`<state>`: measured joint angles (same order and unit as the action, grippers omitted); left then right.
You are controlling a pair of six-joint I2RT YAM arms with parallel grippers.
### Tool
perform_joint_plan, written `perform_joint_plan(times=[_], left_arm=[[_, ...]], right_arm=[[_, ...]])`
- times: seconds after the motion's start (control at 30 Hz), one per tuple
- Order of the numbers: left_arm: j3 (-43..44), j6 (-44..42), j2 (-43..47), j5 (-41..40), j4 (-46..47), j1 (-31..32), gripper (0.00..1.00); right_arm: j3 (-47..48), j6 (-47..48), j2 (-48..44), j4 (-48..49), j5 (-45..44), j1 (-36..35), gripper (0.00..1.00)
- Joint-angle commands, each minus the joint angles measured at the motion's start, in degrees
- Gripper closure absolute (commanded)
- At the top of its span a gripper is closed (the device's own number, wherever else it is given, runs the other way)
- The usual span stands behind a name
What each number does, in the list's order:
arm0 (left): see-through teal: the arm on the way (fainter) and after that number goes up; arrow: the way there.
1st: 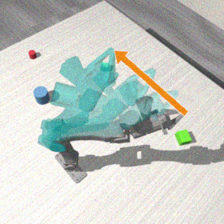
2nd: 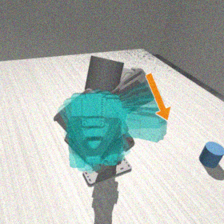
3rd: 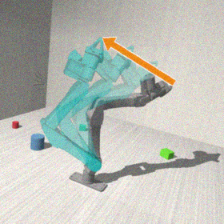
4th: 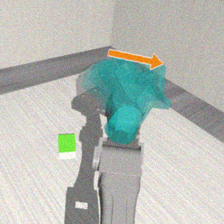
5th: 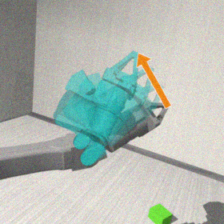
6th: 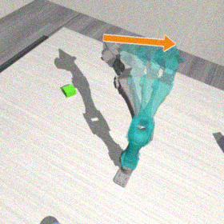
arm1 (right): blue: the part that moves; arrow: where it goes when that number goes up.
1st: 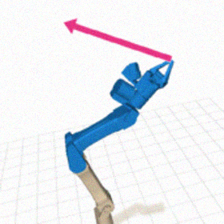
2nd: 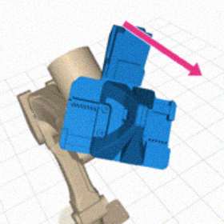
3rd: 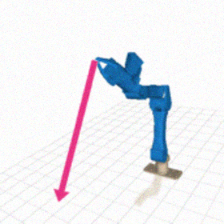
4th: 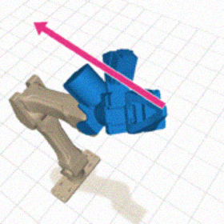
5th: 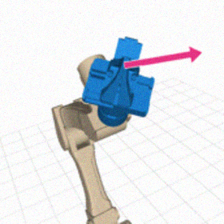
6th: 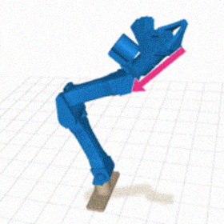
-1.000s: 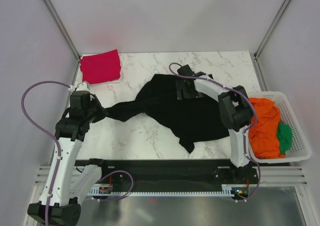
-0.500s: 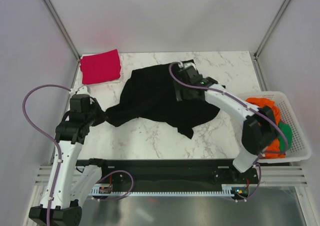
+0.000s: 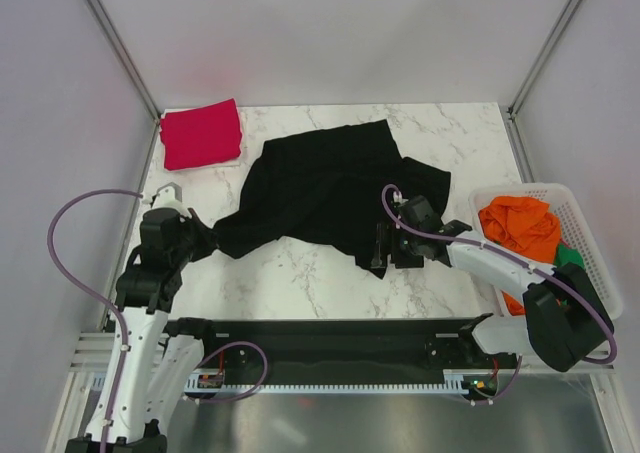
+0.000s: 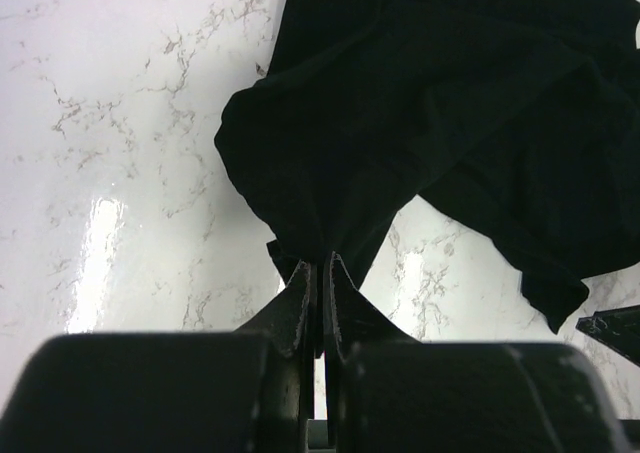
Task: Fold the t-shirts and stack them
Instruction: Flatten the tshirt out
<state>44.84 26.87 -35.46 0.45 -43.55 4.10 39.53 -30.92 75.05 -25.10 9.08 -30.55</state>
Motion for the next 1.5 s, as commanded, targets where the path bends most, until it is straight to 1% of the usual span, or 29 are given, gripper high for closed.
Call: perform_joint_plan(times=[0.0,0.2,0.27,0.4,0.47,0.6,0.67,0.7,0.73,0.8,0.83,0.87,0.97,1.03,1.07,1.1,1.13,1.2,1.3,1.47], left_arm=[[-2.56,-0.33,2.94,0.52,5.05,-0.32,0.98],[-2.65,-0.86,3.65,0.25,5.32,-0.32,0.98],[-2.74,-0.86,3.12,0.17,5.4,-0.41,0.98],[-2.74,-1.03,2.77,0.43,5.41,-0.32,0.98],[-2.91,-1.03,2.77,0.08,5.58,-0.32,0.98],[-2.83,-1.12,2.42,-0.1,5.67,-0.41,0.98],[-2.83,-1.3,2.24,-0.1,5.67,-0.41,0.98],[-2.83,-1.21,2.24,-0.1,5.67,-0.41,0.98],[-2.83,-1.21,2.15,-0.1,5.67,-0.32,0.98],[-2.83,-1.21,2.15,-0.1,5.67,-0.41,0.98],[-2.74,-1.21,2.24,-0.1,5.67,-0.41,0.98],[-2.65,-1.21,2.33,-0.01,5.67,-0.32,0.98],[-2.48,-1.38,2.24,-0.1,5.58,-0.41,0.98],[-2.56,-1.38,2.59,-0.18,5.58,-0.41,0.98],[-2.56,-1.38,2.85,-0.27,5.58,-0.41,0.98],[-2.56,-1.3,3.12,-0.27,5.58,-0.41,0.98],[-2.65,-1.3,3.21,-0.27,5.67,-0.41,0.98],[-2.65,-1.47,3.03,-0.27,5.67,-0.41,0.98],[-2.65,-1.56,2.77,-0.27,5.67,-0.41,0.98],[-2.83,-1.39,3.38,-0.27,5.67,-0.41,0.98]], right_arm=[[-1.73,-2.04,-1.22,6.91,5.42,-0.04,0.27],[-5.16,-2.48,-0.34,10.51,5.77,-0.22,0.28],[-5.42,-2.13,0.54,11.56,4.9,-0.39,0.31],[-5.69,-1.34,2.03,12.71,3.49,-0.65,0.39],[-6.13,-1.34,2.74,13.59,3.31,-0.83,0.46],[-7.09,-1.87,2.91,14.64,2.44,-1.97,0.54],[-7.27,-1.87,2.91,14.91,2.34,-2.15,0.64],[-7.36,-1.78,2.91,14.99,2.26,-2.32,0.67],[-7.36,-1.87,2.83,14.91,1.73,-2.33,0.73],[-7.45,-1.69,2.56,15.0,1.55,-2.5,0.8],[-7.45,-1.69,2.13,15.0,1.29,-2.5,0.92],[-7.45,-1.6,1.77,14.82,1.12,-2.5,1.0],[-6.92,-1.69,0.19,14.21,0.06,-2.5,1.0],[-6.13,-1.34,-1.91,11.22,-1.17,-2.41,0.98],[-5.78,-1.17,-2.96,10.35,-2.74,-2.5,0.91],[-5.6,-0.9,-4.11,9.47,-3.45,-2.85,0.74],[-5.52,-0.29,-6.38,8.07,-4.33,-2.77,0.63],[-5.51,0.42,-8.41,7.09,-6.09,-2.77,0.46],[-6.13,1.47,-6.68,7.52,-6.01,-2.94,0.43],[-8.15,1.74,-2.89,12.61,-5.39,-3.03,0.45]])
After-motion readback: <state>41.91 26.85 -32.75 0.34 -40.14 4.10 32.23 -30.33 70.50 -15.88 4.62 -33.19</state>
